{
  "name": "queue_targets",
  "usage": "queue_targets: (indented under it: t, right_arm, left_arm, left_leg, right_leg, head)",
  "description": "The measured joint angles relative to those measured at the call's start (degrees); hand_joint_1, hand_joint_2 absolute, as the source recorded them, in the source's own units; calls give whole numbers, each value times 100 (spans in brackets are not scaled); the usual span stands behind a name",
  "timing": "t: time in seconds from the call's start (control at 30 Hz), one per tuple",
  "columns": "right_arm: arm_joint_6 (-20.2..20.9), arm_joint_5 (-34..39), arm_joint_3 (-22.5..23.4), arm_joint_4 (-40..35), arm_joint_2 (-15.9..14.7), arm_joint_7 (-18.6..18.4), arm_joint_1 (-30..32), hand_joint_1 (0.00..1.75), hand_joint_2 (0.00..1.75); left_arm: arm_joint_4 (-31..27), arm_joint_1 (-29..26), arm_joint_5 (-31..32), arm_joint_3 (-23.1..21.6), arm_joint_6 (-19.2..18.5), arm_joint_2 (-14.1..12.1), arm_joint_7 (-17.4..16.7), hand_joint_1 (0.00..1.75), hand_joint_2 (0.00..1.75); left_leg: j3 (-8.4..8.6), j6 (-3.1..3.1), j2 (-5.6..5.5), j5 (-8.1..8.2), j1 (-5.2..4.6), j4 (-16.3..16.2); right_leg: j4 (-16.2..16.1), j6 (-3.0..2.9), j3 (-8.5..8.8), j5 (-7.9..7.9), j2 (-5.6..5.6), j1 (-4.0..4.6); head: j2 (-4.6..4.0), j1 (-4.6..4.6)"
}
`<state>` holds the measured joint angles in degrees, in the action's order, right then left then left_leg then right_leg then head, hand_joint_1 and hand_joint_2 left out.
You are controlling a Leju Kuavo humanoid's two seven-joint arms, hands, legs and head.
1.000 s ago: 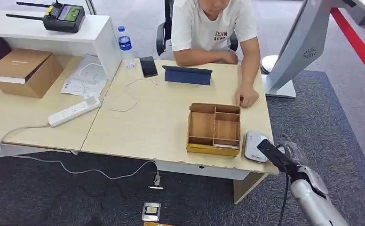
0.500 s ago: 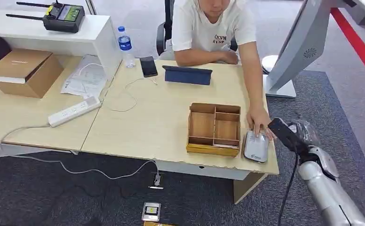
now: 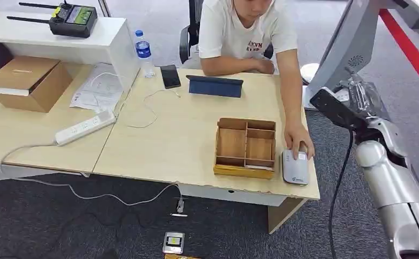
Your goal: Pass the card to the sensor for recognition and then transmit it.
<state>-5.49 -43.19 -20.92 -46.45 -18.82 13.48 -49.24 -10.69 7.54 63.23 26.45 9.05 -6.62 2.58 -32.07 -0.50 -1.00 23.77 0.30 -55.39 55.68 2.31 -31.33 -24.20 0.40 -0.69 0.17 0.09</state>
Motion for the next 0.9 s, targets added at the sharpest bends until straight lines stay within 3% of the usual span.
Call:
queue_targets:
  t: [0.2,0.43,0.9]
  right_arm:
    - [171,-433,-297,681,488,95,-735,175,175]
    - [341,-715,-601,1382,982,-161,-1149,175,175]
    - [564,-905,-883,2230,1369,-585,-1545,175,175]
  left_arm:
    - [0,21,129,-15,-2,0,68,0,0]
    - [0,21,221,-118,-2,0,120,0,0]
    - [0,13,247,-199,-55,-4,120,0,0]
  left_leg:
    - [1,2,-2,-4,1,0]
    - [-1,2,-1,-4,5,0]
    - [0,2,-1,-4,5,-1]
  right_leg:
    - [1,0,0,0,-1,2]
    - [1,0,-1,0,-1,1]
    - [0,0,-1,0,-1,0]
  head:
    - [0,0]
    - [0,-2]
    - [0,0]
